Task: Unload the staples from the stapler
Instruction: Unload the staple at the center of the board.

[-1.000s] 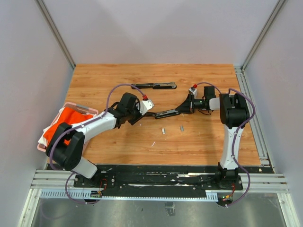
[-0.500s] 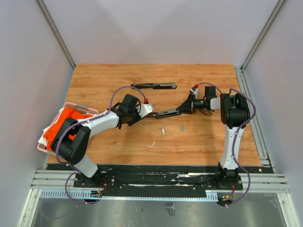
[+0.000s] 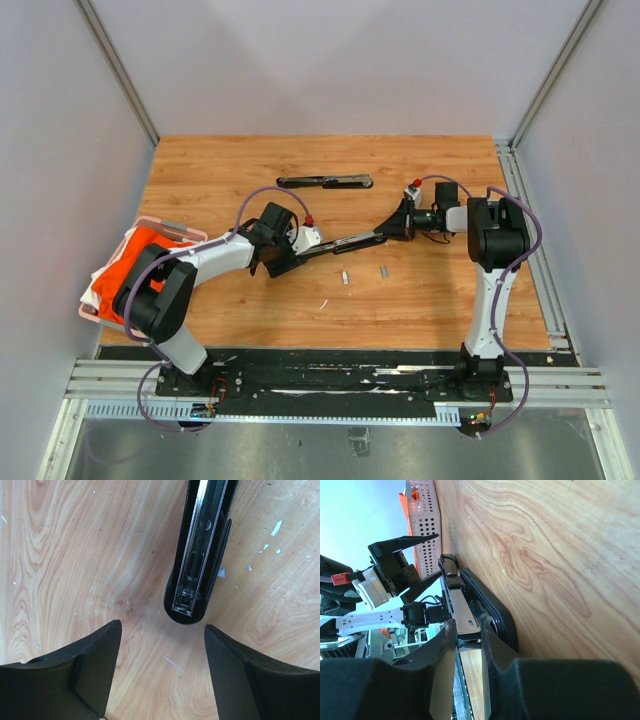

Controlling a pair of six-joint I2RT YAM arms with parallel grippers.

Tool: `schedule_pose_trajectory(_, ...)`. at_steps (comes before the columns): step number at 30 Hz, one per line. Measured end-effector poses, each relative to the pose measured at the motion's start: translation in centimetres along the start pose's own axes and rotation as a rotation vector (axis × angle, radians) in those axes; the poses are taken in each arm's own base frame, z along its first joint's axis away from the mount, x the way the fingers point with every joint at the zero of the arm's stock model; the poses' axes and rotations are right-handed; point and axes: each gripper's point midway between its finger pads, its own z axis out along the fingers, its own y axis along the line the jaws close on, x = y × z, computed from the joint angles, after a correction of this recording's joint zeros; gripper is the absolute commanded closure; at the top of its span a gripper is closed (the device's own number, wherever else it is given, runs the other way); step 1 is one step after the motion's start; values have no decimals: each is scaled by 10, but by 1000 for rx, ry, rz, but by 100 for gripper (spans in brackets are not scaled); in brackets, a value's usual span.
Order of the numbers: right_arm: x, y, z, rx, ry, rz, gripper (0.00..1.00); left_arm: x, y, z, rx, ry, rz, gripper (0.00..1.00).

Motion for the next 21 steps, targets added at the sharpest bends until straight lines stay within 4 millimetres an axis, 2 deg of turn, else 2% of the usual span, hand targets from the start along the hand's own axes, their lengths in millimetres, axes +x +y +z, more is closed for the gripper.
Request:
schedule_pose_trajectory(3,0,0,0,1,0,0,90,-1,0,0,0,-1,0,21)
schedule_pose_trajectory(7,0,0,0,2,-2,-1,86,-8,0,-2,21,-24,-3,20)
schedule_pose_trajectory(13,-4,3,-1,18,-16,-12,75,-57,10,-5,12,-128,3,21)
schedule_pose_trajectory(16,-5,3,-2,34,-24,-13,71,-68,-1,6,34,-135,18,22)
schedule_pose_trajectory(21,-7,3,-4,70,-37,-26,64,-65,-17,22,73,-107,19,22)
